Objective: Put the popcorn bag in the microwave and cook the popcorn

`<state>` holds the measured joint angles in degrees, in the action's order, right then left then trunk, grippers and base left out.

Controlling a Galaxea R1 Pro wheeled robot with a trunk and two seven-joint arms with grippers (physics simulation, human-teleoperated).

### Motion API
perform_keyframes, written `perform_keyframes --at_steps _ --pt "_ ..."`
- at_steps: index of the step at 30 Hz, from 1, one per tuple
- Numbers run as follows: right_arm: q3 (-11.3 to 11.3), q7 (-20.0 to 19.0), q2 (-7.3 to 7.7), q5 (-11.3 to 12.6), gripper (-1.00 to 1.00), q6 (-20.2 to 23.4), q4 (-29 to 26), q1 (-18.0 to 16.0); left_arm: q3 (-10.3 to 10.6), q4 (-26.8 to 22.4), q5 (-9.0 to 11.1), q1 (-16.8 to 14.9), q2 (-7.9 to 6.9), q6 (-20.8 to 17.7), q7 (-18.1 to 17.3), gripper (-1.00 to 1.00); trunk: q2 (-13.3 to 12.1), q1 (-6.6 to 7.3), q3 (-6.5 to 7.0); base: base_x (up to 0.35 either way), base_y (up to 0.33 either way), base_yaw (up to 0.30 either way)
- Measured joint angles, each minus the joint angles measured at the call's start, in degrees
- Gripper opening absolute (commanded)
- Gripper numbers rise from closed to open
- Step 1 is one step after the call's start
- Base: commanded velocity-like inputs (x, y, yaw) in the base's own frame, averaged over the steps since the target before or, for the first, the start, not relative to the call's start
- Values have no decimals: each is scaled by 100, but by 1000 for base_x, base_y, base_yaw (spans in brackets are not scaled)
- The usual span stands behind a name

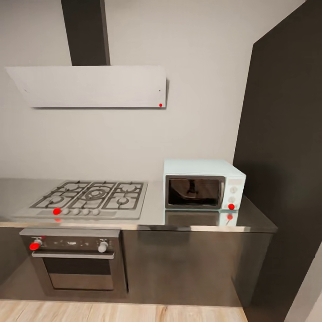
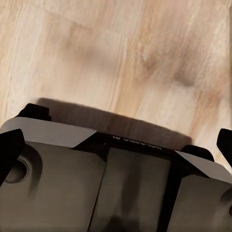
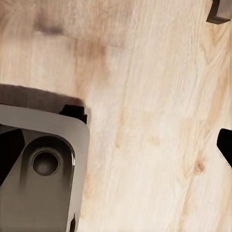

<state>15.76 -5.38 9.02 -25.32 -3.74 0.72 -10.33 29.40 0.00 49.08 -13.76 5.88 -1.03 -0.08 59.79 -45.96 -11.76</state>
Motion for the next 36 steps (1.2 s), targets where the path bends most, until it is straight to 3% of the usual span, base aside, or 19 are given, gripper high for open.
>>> perform_keyframes --at_steps 7,22,24,26,29,30,33,34,36 --pt "1 -13 0 0 100 -6 1 0 0 0 0 0 0 7 4 100 0 -1 0 260 0 0" --pt "27 -26 -8 -20 100 -54 -114 -7 0 0 1 0 4 8 8 100 -1 -3 0 11 0 0" --pt "49 -31 -11 16 100 -14 -505 -10 0 0 1 0 7 8 8 100 -1 -3 1 0 0 0" --pt "77 -35 -40 46 100 147 -1395 -11 0 1 1 0 13 8 8 100 -1 -3 1 0 0 0" --pt "90 -41 -104 80 100 766 -2418 -12 0 0 1 0 17 8 8 100 -1 -3 1 0 0 0" --pt "102 -76 -117 174 100 1198 -3063 -12 1 0 1 0 18 8 8 100 -1 -3 1 0 0 0" --pt "100 -106 -116 610 100 1914 -4038 -11 0 0 1 0 18 8 8 100 -1 -3 1 0 0 0" --pt "90 -141 -102 910 100 2455 -4565 -12 0 1 1 1 18 8 8 100 -1 -3 2 0 0 0" --pt "84 -348 -62 1295 100 3248 -5482 -11 0 0 1 1 18 8 8 100 -1 -3 1 0 0 0"
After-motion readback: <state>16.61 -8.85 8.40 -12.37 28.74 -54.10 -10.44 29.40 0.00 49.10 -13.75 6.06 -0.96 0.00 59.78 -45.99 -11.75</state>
